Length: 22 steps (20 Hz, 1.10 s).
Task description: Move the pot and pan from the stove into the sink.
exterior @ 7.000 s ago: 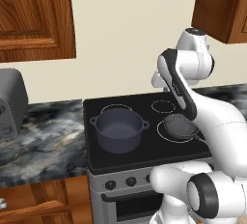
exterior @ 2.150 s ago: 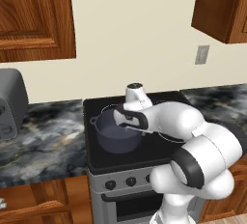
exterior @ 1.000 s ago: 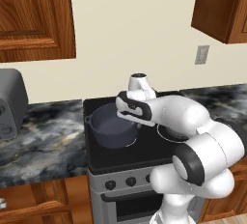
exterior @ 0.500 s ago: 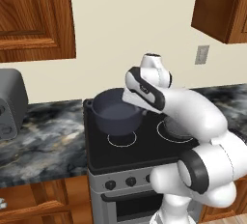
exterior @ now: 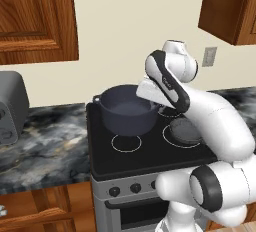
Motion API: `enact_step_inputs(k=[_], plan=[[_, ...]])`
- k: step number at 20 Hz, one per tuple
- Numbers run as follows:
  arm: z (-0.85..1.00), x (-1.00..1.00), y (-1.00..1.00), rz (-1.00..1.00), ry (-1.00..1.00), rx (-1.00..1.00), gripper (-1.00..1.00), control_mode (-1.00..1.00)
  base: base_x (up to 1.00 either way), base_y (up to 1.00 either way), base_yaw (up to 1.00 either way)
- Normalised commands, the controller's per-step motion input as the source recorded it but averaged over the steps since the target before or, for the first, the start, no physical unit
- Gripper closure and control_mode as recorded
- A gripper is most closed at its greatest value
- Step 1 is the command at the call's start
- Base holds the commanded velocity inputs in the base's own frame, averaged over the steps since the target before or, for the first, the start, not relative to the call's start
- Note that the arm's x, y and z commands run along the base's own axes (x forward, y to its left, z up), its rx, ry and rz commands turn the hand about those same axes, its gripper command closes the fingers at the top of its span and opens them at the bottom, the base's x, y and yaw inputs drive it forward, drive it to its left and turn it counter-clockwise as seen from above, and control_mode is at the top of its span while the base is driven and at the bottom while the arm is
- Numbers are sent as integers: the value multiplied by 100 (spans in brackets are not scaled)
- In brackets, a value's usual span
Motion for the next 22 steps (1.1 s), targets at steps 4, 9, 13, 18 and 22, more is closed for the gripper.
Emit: enact_step_inputs(k=[4, 9, 13, 18, 22], plan=[[44, -66, -14, 12, 0, 7, 100, -100, 0, 0, 0], [28, -66, -18, 18, 0, 8, 100, -100, 0, 0, 0], [9, -48, -3, 23, -2, 6, 100, -100, 0, 0, 0], [0, -36, 0, 21, -2, 1, 100, -100, 0, 0, 0], [0, 0, 0, 0, 0, 0, 100, -100, 0, 0, 0]])
